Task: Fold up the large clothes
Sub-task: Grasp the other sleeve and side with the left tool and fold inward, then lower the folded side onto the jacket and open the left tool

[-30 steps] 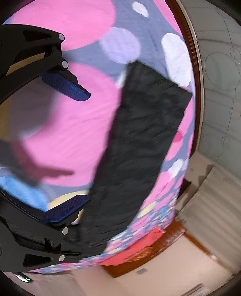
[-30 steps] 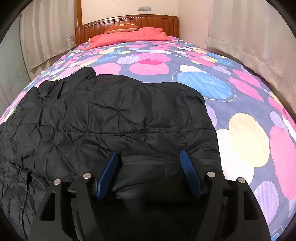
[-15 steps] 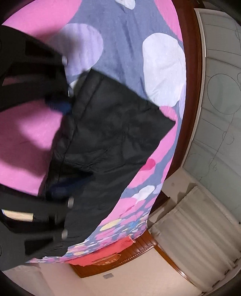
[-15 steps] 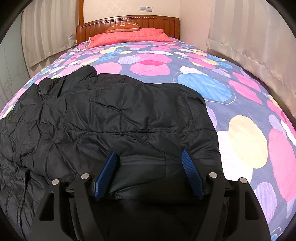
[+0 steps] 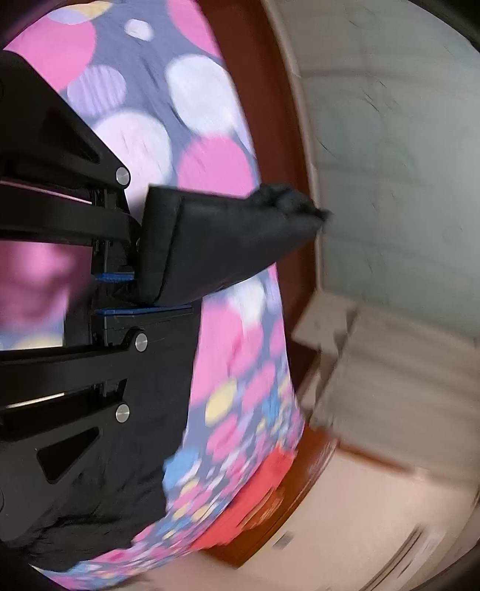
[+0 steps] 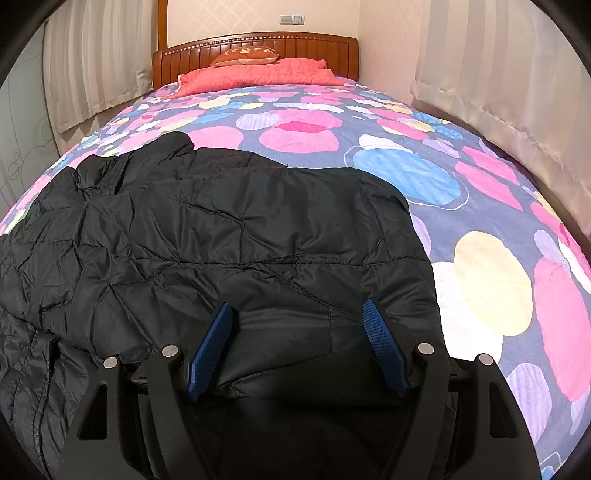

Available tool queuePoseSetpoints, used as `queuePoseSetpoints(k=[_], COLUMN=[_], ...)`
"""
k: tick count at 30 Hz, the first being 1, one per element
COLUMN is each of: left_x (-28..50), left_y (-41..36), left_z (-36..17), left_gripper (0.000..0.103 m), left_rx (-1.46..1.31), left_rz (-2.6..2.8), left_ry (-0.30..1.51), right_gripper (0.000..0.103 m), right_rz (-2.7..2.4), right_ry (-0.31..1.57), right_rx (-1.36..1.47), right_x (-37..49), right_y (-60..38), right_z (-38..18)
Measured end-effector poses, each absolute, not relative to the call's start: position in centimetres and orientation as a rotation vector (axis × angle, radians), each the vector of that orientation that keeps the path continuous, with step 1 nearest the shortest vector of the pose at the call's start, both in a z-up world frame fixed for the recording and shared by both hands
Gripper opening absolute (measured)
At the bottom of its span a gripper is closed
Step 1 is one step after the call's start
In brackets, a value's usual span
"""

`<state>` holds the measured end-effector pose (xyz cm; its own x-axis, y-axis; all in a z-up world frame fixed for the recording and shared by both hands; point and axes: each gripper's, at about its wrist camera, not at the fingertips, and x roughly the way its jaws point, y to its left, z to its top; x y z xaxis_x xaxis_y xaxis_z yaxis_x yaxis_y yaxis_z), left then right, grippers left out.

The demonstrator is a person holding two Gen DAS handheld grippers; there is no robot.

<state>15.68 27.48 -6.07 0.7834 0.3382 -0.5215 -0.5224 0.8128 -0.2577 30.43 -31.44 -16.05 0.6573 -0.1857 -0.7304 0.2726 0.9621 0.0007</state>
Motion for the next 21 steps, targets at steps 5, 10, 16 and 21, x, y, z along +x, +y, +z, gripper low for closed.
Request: queuePoseSetpoints(k=[5,10,16,21], left_x=[19.8,23.6,26.6,27.4], left_y=[19.2,9.3,-1.4,-8.0], left_z=[-4.5,-4.0,-5.9,-8.6], left_gripper=[0.007,0.007,0.007,0.007], left_rx=[-0.309,-0.176,-0.075,0.005], left_rz=[0.303,0.138,-0.033,-0.115], left_ry=[0.502,0.523,0.598,0.645], right_gripper=[0.072,0.072,0.073,0.073], right_rz=[-0.26,-0.258,-0.256,-0.253], right_ry=[0.813,0.81,0.805,0.804], right_rx=[0.115,0.12,0.126,0.127], right_x=[30.4,30.4,30.4,30.4], right_y=[-31.5,-31.6,-31.7,-31.7], right_z=[-16.0,-15.9,-15.8,-15.9])
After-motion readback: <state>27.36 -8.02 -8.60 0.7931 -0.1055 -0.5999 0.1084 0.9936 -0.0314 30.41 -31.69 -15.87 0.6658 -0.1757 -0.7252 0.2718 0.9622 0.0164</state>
